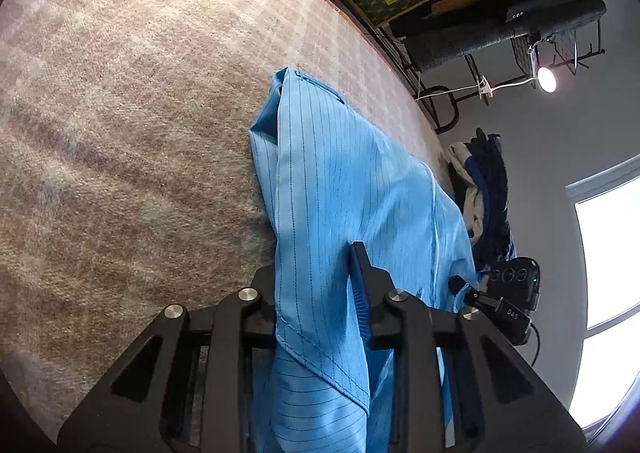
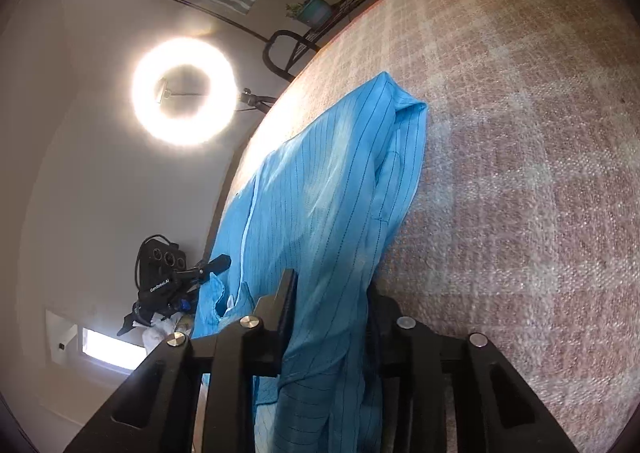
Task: Fold large clothes
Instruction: 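Close both tools on the edge of the folded shirt, then lift the folded shirt with both tools and carry it over the navy clothes pile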
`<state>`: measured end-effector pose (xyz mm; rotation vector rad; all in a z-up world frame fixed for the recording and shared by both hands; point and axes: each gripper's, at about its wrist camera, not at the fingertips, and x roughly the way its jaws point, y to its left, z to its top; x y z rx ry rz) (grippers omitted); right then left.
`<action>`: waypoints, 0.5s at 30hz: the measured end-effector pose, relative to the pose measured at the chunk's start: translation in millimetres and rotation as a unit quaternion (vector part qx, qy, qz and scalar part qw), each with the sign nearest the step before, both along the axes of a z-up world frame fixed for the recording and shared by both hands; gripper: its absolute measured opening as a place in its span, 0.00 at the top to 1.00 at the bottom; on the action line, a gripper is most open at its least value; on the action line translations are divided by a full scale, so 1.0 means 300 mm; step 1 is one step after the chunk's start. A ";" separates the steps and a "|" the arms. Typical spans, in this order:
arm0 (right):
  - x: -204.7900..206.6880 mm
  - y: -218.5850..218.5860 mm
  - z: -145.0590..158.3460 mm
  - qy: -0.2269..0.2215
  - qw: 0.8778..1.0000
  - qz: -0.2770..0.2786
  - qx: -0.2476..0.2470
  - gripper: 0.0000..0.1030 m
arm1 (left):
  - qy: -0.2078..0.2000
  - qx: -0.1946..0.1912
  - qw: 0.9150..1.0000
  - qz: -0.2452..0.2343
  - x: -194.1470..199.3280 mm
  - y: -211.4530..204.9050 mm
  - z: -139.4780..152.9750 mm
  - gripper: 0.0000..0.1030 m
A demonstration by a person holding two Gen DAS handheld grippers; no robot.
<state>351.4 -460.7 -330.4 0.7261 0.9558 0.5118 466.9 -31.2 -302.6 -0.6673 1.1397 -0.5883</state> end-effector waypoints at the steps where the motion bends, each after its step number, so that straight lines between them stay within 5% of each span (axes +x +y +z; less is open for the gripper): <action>1: -0.004 0.015 0.015 -0.003 1.000 -0.001 -0.019 0.78 | -0.010 0.013 1.000 0.000 -0.009 -0.010 0.014 0.82; 6: -0.005 0.094 0.109 -0.031 0.993 0.005 -0.111 0.91 | -0.071 0.085 0.994 -0.007 -0.065 -0.070 0.113 0.90; 15: -0.104 0.216 0.300 -0.090 0.971 0.025 -0.222 0.96 | -0.137 0.138 0.980 -0.034 -0.213 -0.148 0.256 0.94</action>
